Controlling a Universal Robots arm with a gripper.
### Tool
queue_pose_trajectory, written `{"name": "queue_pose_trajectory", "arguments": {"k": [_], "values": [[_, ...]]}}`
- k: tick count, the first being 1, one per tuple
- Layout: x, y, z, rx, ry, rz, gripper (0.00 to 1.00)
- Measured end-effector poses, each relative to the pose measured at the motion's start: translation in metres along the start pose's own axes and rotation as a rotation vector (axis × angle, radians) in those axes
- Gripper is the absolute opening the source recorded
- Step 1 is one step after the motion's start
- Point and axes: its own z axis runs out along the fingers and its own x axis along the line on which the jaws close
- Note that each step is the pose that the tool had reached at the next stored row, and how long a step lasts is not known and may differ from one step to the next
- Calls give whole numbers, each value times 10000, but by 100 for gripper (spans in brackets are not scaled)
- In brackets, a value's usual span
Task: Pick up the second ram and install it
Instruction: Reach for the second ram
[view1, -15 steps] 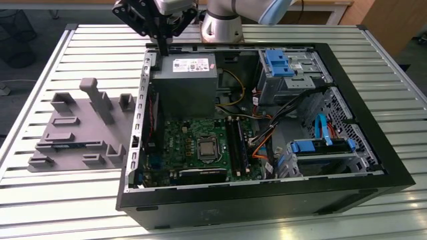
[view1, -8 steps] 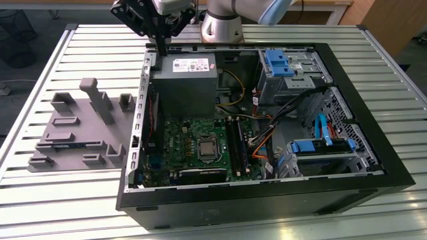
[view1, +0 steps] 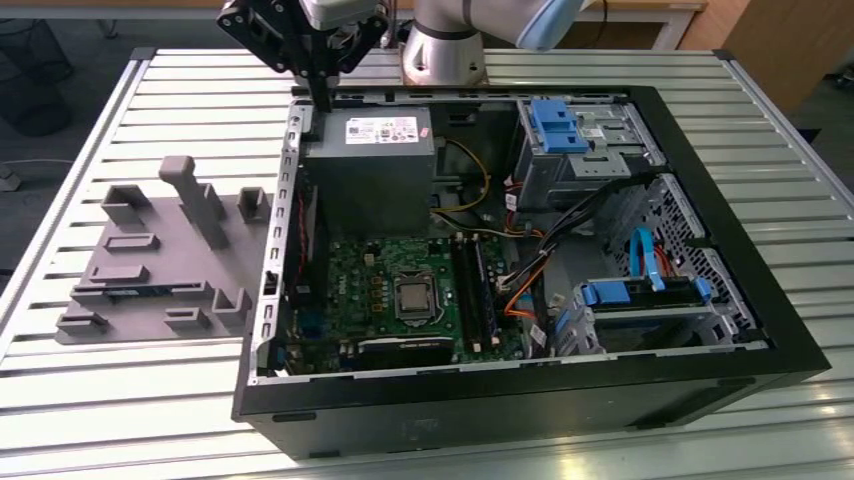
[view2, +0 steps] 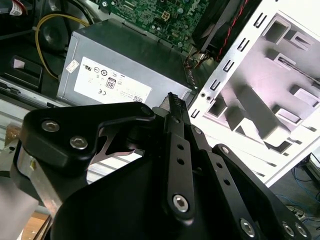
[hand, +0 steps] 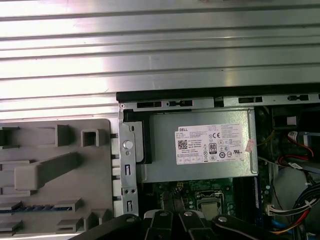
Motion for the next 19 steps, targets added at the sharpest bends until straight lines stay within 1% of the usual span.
{"name": "queue_pose_trajectory", "arguments": {"k": [14,19], "values": [[47,-4,-1,0,0,0,11],[79,-6,-2,0,0,0,11]]}}
